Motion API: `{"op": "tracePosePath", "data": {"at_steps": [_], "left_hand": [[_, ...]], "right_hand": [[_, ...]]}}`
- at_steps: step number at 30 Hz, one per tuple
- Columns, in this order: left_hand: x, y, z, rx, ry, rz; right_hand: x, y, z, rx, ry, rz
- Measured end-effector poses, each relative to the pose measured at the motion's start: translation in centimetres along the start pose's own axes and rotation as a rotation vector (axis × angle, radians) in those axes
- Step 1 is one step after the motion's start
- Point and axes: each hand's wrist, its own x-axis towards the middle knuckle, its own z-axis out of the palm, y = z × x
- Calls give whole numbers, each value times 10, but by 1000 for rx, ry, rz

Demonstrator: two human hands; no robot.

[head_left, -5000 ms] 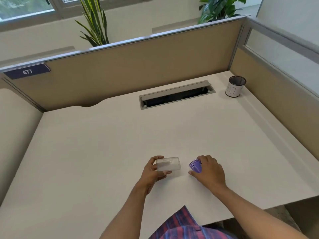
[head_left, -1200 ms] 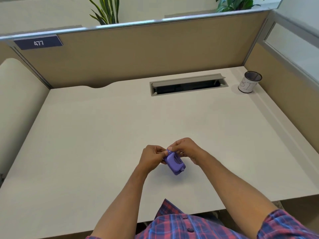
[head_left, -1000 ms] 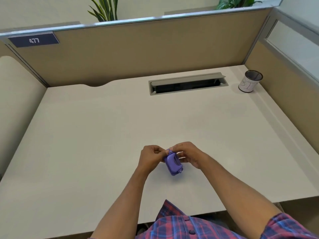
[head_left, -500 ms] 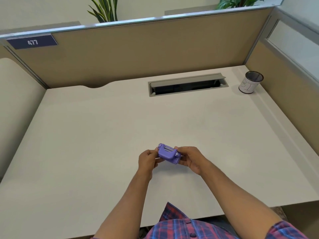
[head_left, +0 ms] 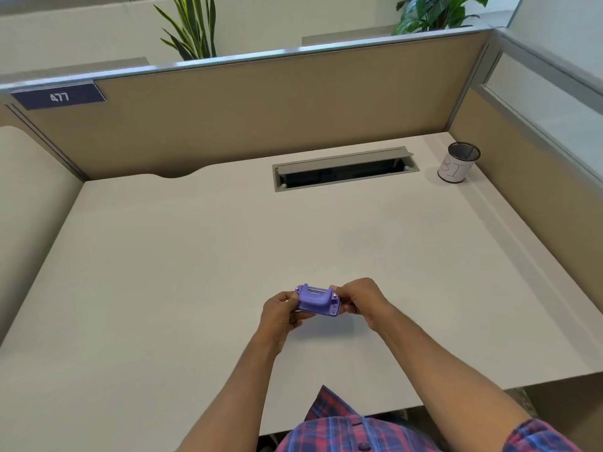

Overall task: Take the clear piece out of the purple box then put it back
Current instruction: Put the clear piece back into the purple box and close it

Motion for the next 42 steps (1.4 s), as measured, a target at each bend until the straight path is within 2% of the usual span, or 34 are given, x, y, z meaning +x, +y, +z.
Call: {"op": "tracePosePath", "data": {"at_steps": [3, 6, 9, 17, 26, 32, 35, 42], "left_hand": [[-2, 1, 7, 5, 97, 19], [1, 2, 9, -108, 187, -26], [2, 0, 7, -215, 238, -65], [-8, -1, 12, -190, 219, -15], [-14, -7, 17, -201, 209, -4], [-15, -8, 5, -164, 213, -22], [-18, -2, 2, -161, 165, -111], [-14, 0, 0, -89, 182, -196]], "right_hand": [[-6, 3, 2, 74, -20, -61], [-13, 5, 1, 215, -189, -95], [-17, 9, -4, 200, -288, -154], [-20, 9, 1, 110, -224, -170], [-14, 9, 6, -77, -52, -266], [-12, 16, 5, 61, -211, -153], [-11, 17, 5, 127, -274, -135], [-8, 17, 6, 65, -257, -44]]}}
